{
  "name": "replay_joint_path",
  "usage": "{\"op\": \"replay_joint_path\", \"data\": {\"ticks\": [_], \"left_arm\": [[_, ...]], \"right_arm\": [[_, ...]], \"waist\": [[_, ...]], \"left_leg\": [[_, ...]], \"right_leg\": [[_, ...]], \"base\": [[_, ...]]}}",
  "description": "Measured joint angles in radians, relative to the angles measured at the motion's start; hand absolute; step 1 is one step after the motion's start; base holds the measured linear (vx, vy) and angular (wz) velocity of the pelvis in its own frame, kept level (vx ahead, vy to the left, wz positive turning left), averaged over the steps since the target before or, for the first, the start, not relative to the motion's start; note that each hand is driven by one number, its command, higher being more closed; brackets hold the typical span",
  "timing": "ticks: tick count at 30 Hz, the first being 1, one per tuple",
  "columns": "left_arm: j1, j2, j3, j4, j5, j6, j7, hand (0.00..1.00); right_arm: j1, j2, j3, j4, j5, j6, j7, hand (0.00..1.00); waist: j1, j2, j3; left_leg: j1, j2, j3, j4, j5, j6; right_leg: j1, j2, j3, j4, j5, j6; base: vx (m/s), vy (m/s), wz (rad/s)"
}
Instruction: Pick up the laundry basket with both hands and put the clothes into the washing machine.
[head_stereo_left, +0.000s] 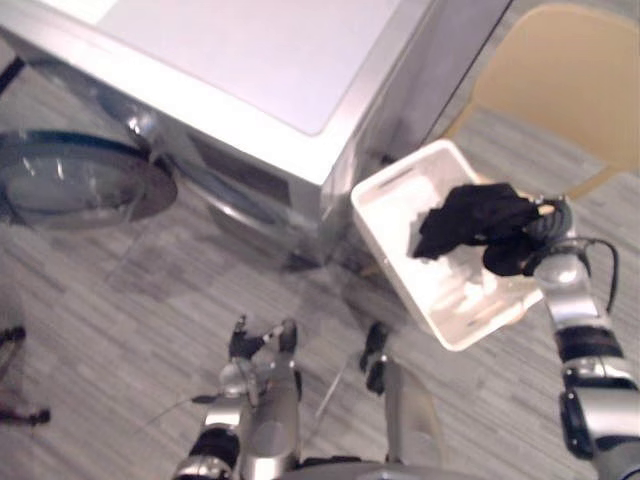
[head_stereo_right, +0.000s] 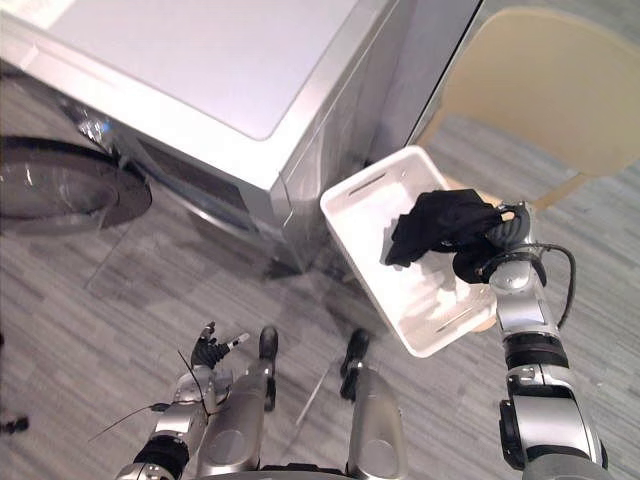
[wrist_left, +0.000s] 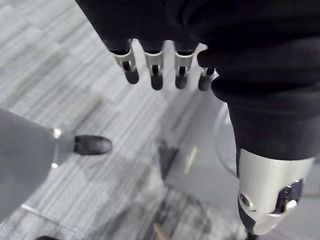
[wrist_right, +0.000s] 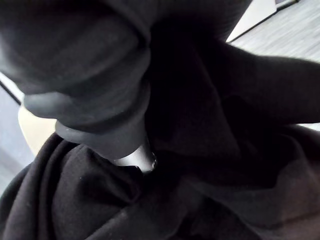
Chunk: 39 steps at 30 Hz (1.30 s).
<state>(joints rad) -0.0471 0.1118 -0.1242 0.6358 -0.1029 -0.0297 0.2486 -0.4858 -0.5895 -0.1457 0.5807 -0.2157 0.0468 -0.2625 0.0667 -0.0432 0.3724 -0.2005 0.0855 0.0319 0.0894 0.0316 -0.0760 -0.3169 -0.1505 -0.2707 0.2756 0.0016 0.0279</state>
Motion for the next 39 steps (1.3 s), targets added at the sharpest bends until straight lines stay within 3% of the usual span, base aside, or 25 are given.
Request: {"op": "replay_joint_path", "data": {"ticks": [2,5,10,17,19,26,33,39], "left_arm": [[0.037,0.012,-0.083,-0.085,0.029,0.0,-0.045,0.0],[0.049,0.013,-0.165,-0.194,0.035,0.0,-0.098,0.0],[0.047,0.031,-0.311,-0.474,-0.022,-0.01,-0.171,0.0],[-0.062,0.026,-0.394,-0.542,-0.103,-0.018,-0.182,0.0],[-0.129,0.026,-0.389,-0.566,-0.1,-0.02,-0.169,0.0],[-0.266,0.006,-0.299,-0.538,-0.037,-0.024,-0.048,0.0],[-0.366,-0.004,-0.256,-0.466,-0.012,-0.017,0.037,0.0],[-0.45,-0.04,-0.255,-0.43,-0.012,-0.017,0.058,0.0]], "right_arm": [[0.047,-0.001,-0.028,-0.077,-0.016,-0.001,0.0,1.0],[0.069,-0.001,-0.05,-0.152,-0.031,-0.001,-0.002,1.0],[0.104,0.022,-0.072,-0.333,-0.031,-0.002,-0.006,1.0],[0.181,0.069,-0.072,-0.507,-0.021,-0.03,0.001,1.0],[0.184,0.074,-0.064,-0.561,-0.018,-0.041,0.007,1.0],[0.185,0.14,-0.027,-0.682,0.046,-0.082,0.011,1.0],[0.185,0.224,0.002,-0.736,0.07,-0.1,0.012,1.0],[0.212,0.278,0.011,-0.799,0.073,-0.121,0.012,1.0]], "waist": [[-0.025,0.004,-0.062],[-0.032,0.006,-0.118],[-0.05,0.033,-0.174],[-0.061,0.045,-0.249],[-0.08,0.043,-0.258],[-0.104,0.026,-0.308],[-0.107,0.024,-0.321],[-0.106,0.028,-0.324]], "left_leg": [[0.035,-0.002,0.004,-0.023,0.0,0.0],[0.08,-0.004,0.02,-0.045,0.0,0.001],[0.15,-0.009,0.051,-0.073,-0.006,0.008],[0.213,-0.007,0.114,-0.093,-0.02,0.017],[0.239,-0.002,0.127,-0.103,-0.024,0.013],[0.278,0.002,0.207,-0.117,-0.038,0.015],[0.284,-0.004,0.258,-0.114,-0.04,0.019],[0.3,-0.005,0.269,-0.115,-0.044,0.019]], "right_leg": [[0.031,0.003,0.004,-0.022,0.004,0.004],[0.059,0.007,0.024,-0.034,0.007,0.005],[0.095,0.01,0.06,-0.035,0.002,0.012],[0.127,0.031,0.128,-0.074,0.015,0.029],[0.158,0.045,0.15,-0.114,0.034,0.032],[0.19,0.071,0.226,-0.207,0.1,0.034],[0.207,0.079,0.276,-0.283,0.154,0.037],[0.227,0.079,0.284,-0.302,0.16,0.041]], "base": [[0.1,0.034,-0.06],[0.09,0.022,-0.14],[0.04,0.021,-0.17],[-0.01,0.023,-0.3],[-0.01,0.018,-0.2],[0.0,0.021,-0.34],[0.0,0.016,-0.23],[0.0,0.002,-0.04]]}}
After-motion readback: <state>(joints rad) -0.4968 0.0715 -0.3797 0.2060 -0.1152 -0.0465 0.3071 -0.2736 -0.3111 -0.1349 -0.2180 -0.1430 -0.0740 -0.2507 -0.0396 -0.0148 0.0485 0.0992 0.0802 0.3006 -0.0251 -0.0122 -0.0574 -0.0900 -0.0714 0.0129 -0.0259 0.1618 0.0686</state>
